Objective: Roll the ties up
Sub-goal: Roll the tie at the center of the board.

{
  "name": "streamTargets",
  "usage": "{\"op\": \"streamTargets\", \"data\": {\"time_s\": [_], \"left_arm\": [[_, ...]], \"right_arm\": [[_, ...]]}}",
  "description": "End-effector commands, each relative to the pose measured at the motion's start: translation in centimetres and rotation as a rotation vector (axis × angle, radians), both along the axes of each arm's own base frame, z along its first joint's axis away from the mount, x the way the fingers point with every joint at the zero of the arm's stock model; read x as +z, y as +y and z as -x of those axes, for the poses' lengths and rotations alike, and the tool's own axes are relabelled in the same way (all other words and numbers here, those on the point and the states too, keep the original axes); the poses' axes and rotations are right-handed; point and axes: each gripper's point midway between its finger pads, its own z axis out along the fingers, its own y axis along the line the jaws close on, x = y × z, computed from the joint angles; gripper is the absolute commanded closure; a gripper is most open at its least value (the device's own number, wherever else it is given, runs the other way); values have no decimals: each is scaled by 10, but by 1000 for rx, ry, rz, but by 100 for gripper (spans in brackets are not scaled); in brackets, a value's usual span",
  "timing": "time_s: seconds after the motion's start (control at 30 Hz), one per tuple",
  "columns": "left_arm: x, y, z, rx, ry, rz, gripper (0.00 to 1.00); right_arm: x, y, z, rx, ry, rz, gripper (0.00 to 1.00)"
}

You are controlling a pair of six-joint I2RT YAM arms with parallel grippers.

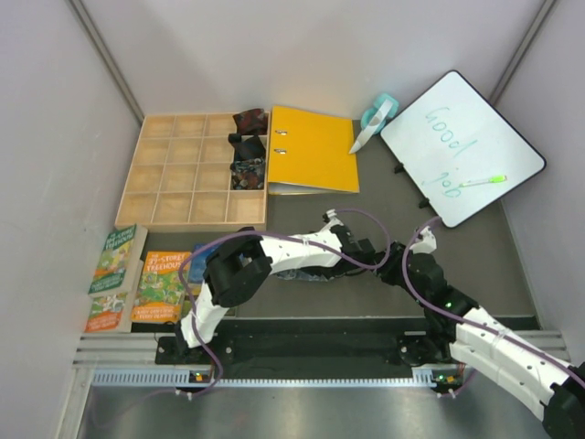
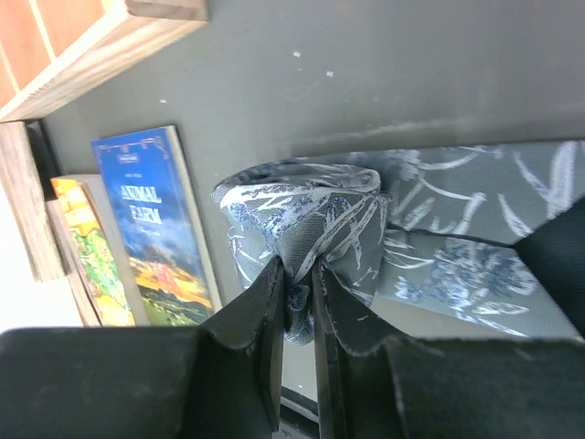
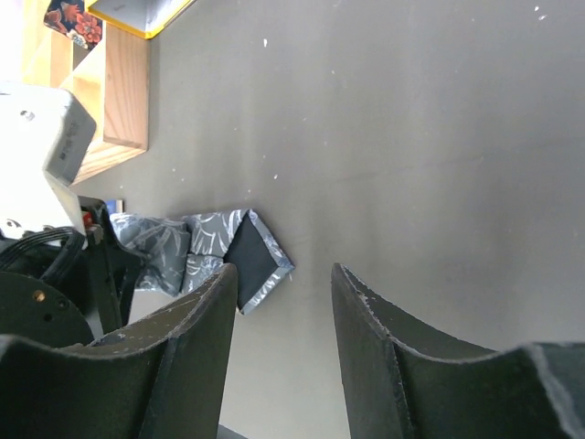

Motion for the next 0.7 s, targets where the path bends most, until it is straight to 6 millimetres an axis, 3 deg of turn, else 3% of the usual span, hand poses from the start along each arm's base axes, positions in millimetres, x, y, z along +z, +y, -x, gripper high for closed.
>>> {"op": "streamTargets", "data": {"time_s": [0.0,0.47,0.67], "left_arm": [[-21,-32,5,6,51,123,80],[-35,-78,2,-29,123,304,70],[-33,-81,4,-32,139,332,65]], "right_arm": [[7,-3,-7,-31,-26,-12,54],[7,-2,-7,-28,-29,-15,53],[7,-2,-7,-24,-28,-11,53]]}}
